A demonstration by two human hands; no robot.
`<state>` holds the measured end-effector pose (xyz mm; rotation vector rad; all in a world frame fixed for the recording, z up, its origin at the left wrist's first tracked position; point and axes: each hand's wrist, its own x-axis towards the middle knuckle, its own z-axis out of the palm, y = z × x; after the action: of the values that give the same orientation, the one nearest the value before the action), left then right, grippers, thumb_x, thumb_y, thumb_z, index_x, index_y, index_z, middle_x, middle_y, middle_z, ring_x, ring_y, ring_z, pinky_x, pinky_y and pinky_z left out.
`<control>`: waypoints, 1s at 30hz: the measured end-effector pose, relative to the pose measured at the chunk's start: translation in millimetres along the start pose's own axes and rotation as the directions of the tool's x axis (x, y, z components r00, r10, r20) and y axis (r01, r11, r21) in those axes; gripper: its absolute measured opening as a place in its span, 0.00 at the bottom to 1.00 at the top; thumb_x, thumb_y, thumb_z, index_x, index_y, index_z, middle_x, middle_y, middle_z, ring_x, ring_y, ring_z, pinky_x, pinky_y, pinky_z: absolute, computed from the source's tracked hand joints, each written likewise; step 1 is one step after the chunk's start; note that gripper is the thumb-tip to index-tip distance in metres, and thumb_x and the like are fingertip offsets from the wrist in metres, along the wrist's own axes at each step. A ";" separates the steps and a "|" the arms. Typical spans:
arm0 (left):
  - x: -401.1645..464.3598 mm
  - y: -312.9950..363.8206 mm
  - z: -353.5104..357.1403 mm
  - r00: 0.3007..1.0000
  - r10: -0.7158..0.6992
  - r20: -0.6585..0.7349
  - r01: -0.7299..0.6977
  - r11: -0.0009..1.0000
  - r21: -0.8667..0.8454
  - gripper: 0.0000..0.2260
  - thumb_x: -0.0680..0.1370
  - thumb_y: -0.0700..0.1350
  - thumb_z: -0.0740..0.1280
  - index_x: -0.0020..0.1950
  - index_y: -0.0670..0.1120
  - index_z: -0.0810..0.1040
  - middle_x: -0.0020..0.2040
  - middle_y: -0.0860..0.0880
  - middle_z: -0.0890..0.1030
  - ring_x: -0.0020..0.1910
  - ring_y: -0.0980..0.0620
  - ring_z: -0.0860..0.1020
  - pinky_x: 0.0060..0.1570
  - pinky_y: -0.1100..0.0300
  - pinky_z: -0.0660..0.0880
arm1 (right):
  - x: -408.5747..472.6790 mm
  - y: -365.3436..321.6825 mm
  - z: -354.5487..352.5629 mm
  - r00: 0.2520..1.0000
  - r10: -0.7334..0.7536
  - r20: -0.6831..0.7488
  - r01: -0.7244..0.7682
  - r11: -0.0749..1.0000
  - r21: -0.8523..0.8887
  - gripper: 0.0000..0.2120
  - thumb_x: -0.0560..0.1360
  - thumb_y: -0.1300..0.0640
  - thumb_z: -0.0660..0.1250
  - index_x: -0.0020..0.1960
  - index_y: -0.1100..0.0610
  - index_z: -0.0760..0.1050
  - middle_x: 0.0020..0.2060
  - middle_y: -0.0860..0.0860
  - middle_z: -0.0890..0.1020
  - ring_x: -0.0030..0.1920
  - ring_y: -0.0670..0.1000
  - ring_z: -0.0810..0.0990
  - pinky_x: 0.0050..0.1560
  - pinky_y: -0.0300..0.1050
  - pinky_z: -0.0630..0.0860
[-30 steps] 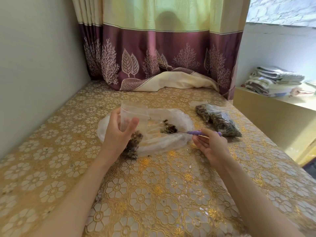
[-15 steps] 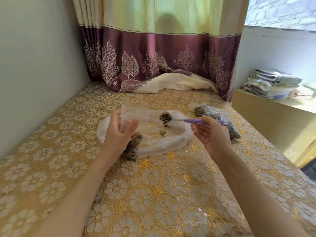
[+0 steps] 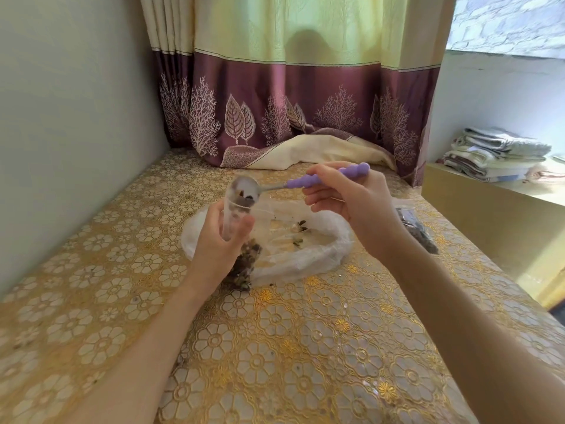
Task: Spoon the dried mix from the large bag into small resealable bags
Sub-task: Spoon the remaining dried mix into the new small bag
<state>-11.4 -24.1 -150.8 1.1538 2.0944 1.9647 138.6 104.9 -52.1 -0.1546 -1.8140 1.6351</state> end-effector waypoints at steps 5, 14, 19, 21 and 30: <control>-0.7 2.2 0.8 1.000 0.002 -0.012 -0.002 1.000 0.020 0.39 0.60 0.77 0.59 0.59 0.50 0.67 0.48 0.59 0.76 0.45 0.72 0.76 0.42 0.78 0.70 | 0.7 2.9 -2.2 0.999 -0.034 -0.002 0.034 0.999 -0.019 0.08 0.78 0.65 0.62 0.45 0.63 0.79 0.42 0.59 0.85 0.36 0.51 0.79 0.36 0.39 0.78; 1.7 -7.9 0.2 0.984 -0.131 0.123 0.116 0.986 0.121 0.56 0.60 0.81 0.48 0.68 0.37 0.66 0.61 0.40 0.76 0.62 0.48 0.74 0.67 0.50 0.66 | -3.5 33.3 -37.7 0.939 0.124 -0.321 -0.126 0.992 0.015 0.22 0.79 0.58 0.61 0.29 0.58 0.81 0.37 0.60 0.85 0.30 0.49 0.79 0.30 0.37 0.77; 0.4 -12.4 2.2 0.975 -0.160 0.153 0.140 0.981 0.131 0.50 0.64 0.77 0.49 0.75 0.43 0.57 0.70 0.48 0.69 0.70 0.52 0.66 0.71 0.49 0.59 | -15.5 64.0 -50.4 0.893 0.293 -0.343 -0.334 0.940 -0.065 0.24 0.78 0.61 0.60 0.25 0.57 0.82 0.31 0.60 0.84 0.25 0.48 0.76 0.24 0.35 0.73; 0.2 -12.7 2.1 0.978 -0.150 0.144 0.131 0.982 0.136 0.47 0.68 0.76 0.48 0.75 0.43 0.57 0.70 0.48 0.69 0.70 0.52 0.66 0.71 0.49 0.59 | -16.8 73.2 -50.6 0.873 0.349 -0.342 -0.382 0.924 -0.031 0.24 0.77 0.62 0.60 0.24 0.59 0.81 0.29 0.58 0.83 0.23 0.46 0.76 0.22 0.34 0.72; -3.5 -11.2 3.9 0.977 -0.150 0.152 0.102 0.954 0.283 0.39 0.64 0.79 0.42 0.53 0.50 0.70 0.46 0.51 0.70 0.37 0.62 0.66 0.37 0.69 0.62 | -3.6 93.6 -60.0 0.794 0.394 -0.463 -0.390 0.914 0.110 0.17 0.76 0.62 0.60 0.34 0.67 0.80 0.28 0.56 0.83 0.24 0.46 0.77 0.23 0.34 0.73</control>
<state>-12.2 -21.7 -162.9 1.1476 2.3330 1.4984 142.0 172.2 -140.6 -0.9089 -1.4447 1.6828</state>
